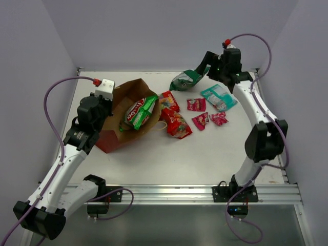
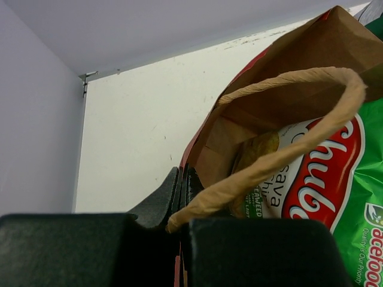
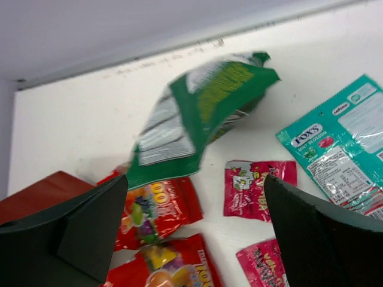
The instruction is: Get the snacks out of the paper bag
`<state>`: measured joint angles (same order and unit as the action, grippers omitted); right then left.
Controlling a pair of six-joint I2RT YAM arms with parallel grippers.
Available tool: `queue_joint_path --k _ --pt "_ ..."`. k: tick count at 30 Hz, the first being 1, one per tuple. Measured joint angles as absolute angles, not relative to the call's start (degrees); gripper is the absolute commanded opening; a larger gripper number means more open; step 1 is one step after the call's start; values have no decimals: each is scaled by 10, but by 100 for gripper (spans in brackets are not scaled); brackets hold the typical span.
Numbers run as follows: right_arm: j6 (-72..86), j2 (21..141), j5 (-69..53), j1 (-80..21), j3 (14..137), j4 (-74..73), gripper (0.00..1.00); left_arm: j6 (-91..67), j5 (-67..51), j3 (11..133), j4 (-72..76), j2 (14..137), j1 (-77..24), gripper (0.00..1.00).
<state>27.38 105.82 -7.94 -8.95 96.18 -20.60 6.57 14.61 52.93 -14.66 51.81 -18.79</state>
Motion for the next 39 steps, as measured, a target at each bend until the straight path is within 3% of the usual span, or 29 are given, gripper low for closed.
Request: queue_joint_path --k 3,7,11,18,34,36,38,39 --pt "272 943 -60 -125 942 -215 99 65 142 529 -147 518 -188 0" --pt "284 814 -48 -257 918 -203 99 64 137 529 -147 519 -188 0" --pt "332 769 -41 -384 876 -189 99 64 136 529 -147 519 -188 0" --pt "434 867 18 -487 823 -198 99 60 136 529 -147 519 -188 0" --pt "504 1039 31 -491 869 -171 99 51 122 529 -146 515 -188 0" --pt "505 1041 31 -491 879 -174 86 50 120 529 -147 515 -188 0" --pt "505 1051 31 -491 900 -179 62 50 117 529 -147 515 -188 0" --pt "503 1059 30 -491 913 -180 55 50 117 529 -147 515 -188 0"
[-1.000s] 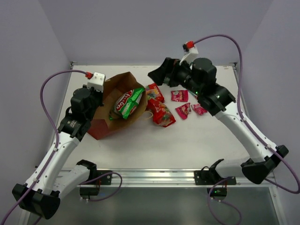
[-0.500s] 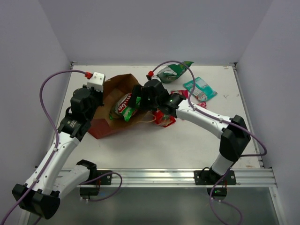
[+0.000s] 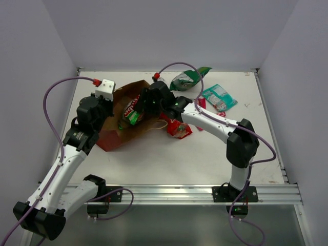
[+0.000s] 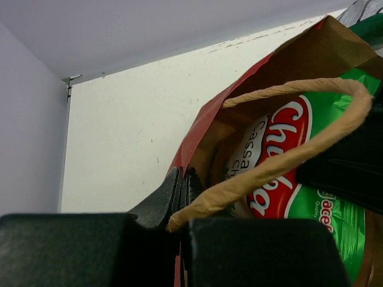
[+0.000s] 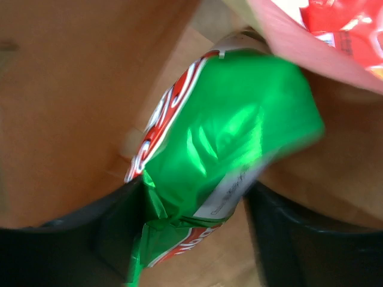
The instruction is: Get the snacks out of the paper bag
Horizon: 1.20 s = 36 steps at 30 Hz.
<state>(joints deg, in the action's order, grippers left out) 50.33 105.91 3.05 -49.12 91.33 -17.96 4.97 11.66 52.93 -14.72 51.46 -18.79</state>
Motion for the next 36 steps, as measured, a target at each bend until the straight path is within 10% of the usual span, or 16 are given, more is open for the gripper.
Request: queue_joint_path --k 8,23,36 --pt "496 1077 16 -491 929 -185 9 49 126 529 -151 514 -188 0" --pt "394 849 -74 -467 943 -201 0 36 168 526 -151 514 -188 0" --pt "306 674 -28 -157 916 -181 0 58 173 526 -143 514 -188 0"
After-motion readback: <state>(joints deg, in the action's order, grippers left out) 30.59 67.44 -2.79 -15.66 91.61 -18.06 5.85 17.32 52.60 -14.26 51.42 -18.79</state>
